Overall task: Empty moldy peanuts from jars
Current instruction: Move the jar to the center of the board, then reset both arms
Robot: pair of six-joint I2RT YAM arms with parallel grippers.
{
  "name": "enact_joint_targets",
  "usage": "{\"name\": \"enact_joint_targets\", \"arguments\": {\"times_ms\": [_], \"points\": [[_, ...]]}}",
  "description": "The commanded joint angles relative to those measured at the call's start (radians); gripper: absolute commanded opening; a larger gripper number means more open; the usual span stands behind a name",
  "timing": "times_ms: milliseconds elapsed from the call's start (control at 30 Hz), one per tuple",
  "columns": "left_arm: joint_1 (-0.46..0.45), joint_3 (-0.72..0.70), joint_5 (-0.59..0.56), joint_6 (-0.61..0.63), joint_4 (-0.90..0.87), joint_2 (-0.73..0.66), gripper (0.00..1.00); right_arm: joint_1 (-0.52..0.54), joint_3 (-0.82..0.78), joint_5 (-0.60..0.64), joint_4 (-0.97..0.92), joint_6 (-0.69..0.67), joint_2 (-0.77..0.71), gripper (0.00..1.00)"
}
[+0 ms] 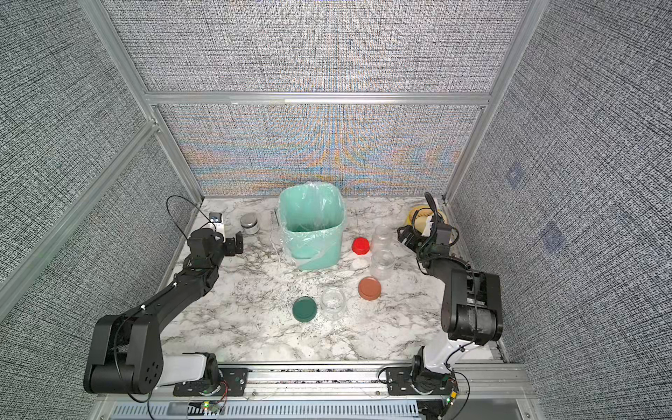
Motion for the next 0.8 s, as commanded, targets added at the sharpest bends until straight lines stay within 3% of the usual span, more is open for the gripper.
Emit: {"name": "enact_joint_targets", "arguments": {"times_ms": [0,133,233,467,667,767], "points": [[0.000,-0.024,-0.089,-0.122,0.007,-0.019,0.99,0.026,-0.015,0.058,0.181,-0.091,-0.055,0.98],[-0.002,-0.058,-0.102,-0.152,-0.008,-0.057,1.00,0.053,-0.130,0.115,0.306,-0.143,-0.149,0.98],[-0.002,-0.119,-0.120,-0.150,0.023,-0.091,1.00,0.110,-0.202,0.229,0.325,-0.281,-0.242,0.98],[-0.003,-0.210,-0.133,-0.146,0.218,-0.011,1.00,0.121,-0.318,0.274,0.457,-0.279,-0.321,0.98],[-0.003,-0.152,-0.125,-0.143,0.197,0.081,1.00,0.142,-0.349,0.295,0.449,-0.301,-0.368,0.98],[-0.004,-0.190,-0.091,-0.129,0.261,0.089,1.00,0.148,-0.408,0.329,0.480,-0.312,-0.422,0.98]]}}
